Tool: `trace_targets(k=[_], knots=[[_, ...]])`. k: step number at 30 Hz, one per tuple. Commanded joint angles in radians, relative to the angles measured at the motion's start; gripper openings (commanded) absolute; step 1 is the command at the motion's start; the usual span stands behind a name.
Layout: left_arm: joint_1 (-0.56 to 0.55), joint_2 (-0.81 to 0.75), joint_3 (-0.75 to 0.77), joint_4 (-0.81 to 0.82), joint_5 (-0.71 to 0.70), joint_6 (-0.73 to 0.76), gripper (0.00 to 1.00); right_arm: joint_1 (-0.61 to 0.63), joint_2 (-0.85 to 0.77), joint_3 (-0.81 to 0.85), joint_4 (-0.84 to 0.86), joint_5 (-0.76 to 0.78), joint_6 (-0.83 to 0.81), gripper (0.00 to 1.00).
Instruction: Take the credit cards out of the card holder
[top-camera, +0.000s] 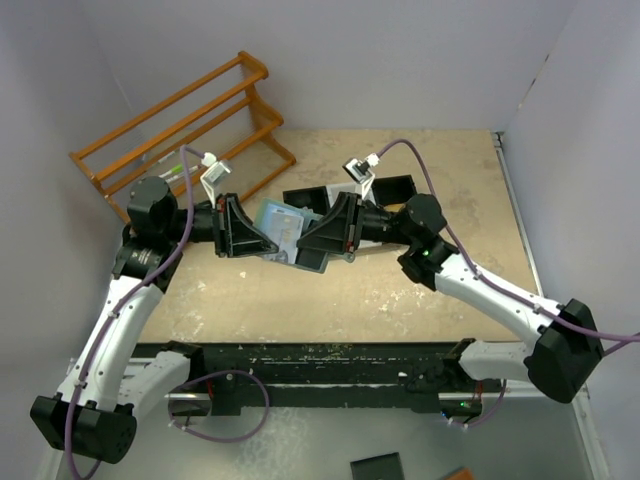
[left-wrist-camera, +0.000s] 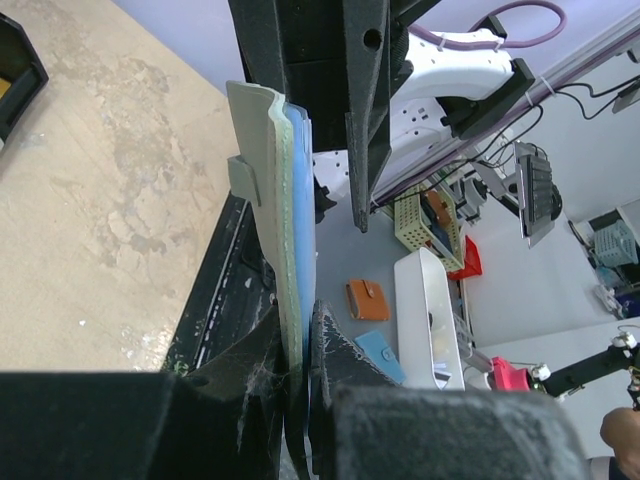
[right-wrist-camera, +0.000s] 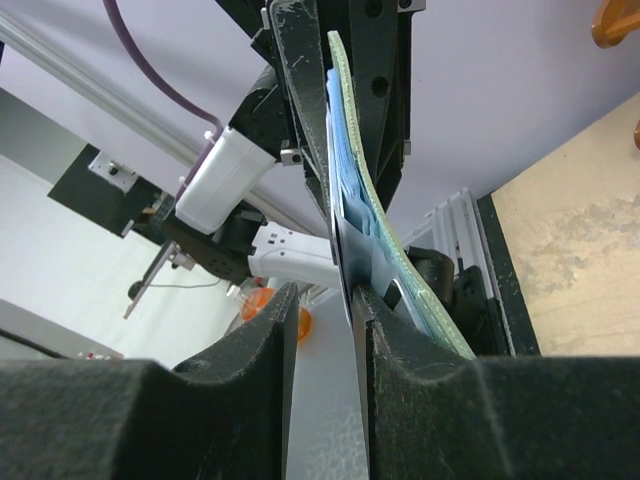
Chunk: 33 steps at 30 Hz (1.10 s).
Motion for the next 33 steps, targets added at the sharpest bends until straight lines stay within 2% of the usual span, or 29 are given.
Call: trace_targets(k=[1, 5, 7, 11, 15, 18, 21, 28, 33], knots=[[-0.011, 0.009, 0.03, 0.002, -0.019, 0.032, 0.06, 0.07, 0.029, 0.051, 0.113, 0.013, -0.004, 0.32], [-0.012, 0.01, 0.03, 0.008, -0.011, 0.028, 0.08, 0.084, 0.051, 0.058, 0.115, 0.034, -0.015, 0.33], [-0.013, 0.011, 0.029, 0.01, -0.007, 0.024, 0.1, 0.088, 0.064, 0.059, 0.136, 0.048, -0.006, 0.29], [-0.013, 0.011, 0.029, 0.012, -0.006, 0.022, 0.13, 0.092, 0.088, 0.075, 0.135, 0.08, -0.003, 0.14], [-0.013, 0.006, 0.03, 0.013, 0.007, 0.019, 0.27, 0.092, 0.079, 0.066, 0.123, 0.096, -0.018, 0.0], [-0.013, 0.002, 0.026, 0.036, 0.026, -0.008, 0.37, 0.092, 0.06, 0.042, 0.123, 0.099, -0.025, 0.0], [-0.013, 0.001, 0.01, 0.102, 0.044, -0.065, 0.4, 0.092, 0.043, 0.023, 0.123, 0.089, -0.024, 0.0], [-0.013, -0.001, -0.027, 0.25, 0.073, -0.199, 0.39, 0.091, -0.01, -0.04, 0.106, 0.093, -0.016, 0.0], [-0.013, -0.004, -0.034, 0.277, 0.084, -0.229, 0.33, 0.087, -0.042, -0.08, 0.104, 0.104, -0.017, 0.0]])
